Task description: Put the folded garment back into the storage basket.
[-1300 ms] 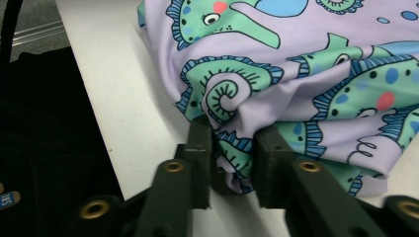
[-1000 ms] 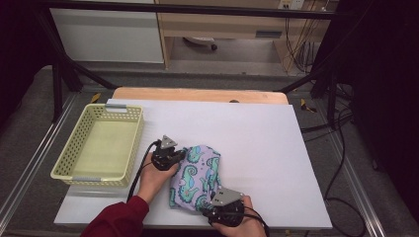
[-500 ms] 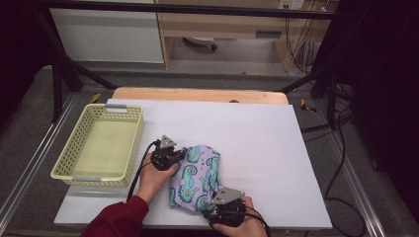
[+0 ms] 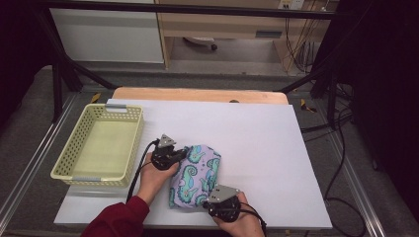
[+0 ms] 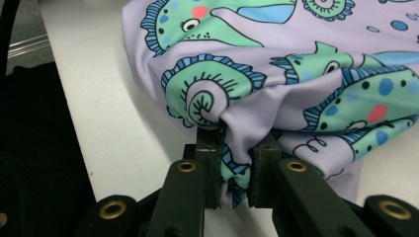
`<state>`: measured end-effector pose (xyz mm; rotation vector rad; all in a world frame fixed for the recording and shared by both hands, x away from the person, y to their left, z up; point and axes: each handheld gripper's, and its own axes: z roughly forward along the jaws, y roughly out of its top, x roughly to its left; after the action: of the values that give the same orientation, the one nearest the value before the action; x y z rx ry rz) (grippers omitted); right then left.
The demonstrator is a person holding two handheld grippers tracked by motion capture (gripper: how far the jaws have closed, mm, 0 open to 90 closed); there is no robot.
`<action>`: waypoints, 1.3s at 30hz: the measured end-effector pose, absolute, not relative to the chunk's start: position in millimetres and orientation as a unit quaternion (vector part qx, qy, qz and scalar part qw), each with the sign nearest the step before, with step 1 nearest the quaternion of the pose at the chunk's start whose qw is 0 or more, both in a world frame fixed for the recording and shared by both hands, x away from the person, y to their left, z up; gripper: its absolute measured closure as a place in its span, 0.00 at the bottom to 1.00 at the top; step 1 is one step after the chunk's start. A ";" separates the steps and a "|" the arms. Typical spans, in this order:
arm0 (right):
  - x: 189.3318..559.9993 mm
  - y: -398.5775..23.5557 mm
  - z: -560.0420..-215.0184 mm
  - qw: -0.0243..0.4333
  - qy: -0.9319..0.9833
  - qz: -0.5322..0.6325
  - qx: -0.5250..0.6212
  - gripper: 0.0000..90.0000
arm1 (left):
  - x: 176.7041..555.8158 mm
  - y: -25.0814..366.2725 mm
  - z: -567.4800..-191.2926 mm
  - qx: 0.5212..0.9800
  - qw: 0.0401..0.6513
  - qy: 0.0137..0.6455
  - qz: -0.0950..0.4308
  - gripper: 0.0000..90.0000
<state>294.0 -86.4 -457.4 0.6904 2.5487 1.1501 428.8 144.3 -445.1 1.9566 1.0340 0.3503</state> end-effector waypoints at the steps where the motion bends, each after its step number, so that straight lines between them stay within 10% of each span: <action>1: 293.8 -86.3 -456.5 0.130 0.878 0.395 0.237 0.89 | 428.4 144.9 -442.6 0.786 0.438 0.413 0.143 0.95; 39: 347.0 -85.6 -413.5 0.085 0.881 0.422 0.198 0.90 | 442.5 143.5 -367.9 0.756 0.497 0.407 0.128 0.95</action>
<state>347.0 -85.6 -413.5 0.5917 2.6253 1.2576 442.5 143.5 -367.9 1.8307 0.9857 0.3112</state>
